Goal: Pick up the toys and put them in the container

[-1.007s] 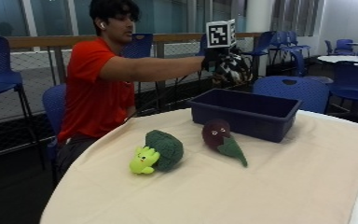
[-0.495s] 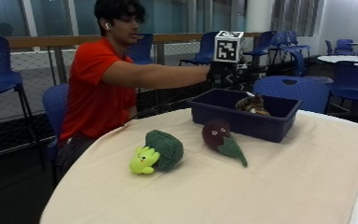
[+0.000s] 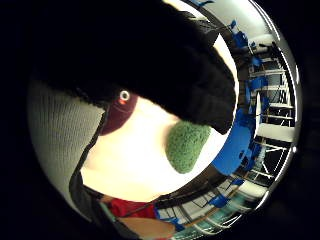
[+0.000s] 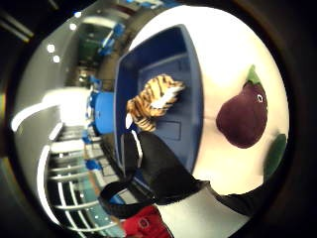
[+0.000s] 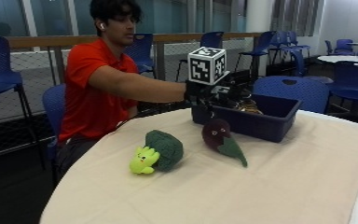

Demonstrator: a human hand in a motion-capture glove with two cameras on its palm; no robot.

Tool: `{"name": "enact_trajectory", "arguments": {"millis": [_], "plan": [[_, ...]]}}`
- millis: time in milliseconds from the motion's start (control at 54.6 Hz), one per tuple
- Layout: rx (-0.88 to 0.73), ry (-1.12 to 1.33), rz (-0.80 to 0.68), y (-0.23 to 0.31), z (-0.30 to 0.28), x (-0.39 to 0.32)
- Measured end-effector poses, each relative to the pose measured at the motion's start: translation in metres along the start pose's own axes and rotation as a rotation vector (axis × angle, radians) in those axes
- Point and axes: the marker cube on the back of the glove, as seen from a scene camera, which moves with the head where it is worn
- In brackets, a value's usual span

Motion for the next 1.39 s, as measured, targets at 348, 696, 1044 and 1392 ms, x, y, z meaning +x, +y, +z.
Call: {"name": "enact_trajectory", "arguments": {"millis": [348, 696, 1044, 1392], "plan": [[-0.071, -0.012, 0.07, -0.006, 0.041, 0.044], [-0.134, 0.006, 0.094, -0.016, 0.069, 0.04], [-0.196, 0.112, 0.031, -0.013, 0.104, 0.031], [-0.034, 0.075, -0.008, -0.011, 0.085, 0.039]]}}
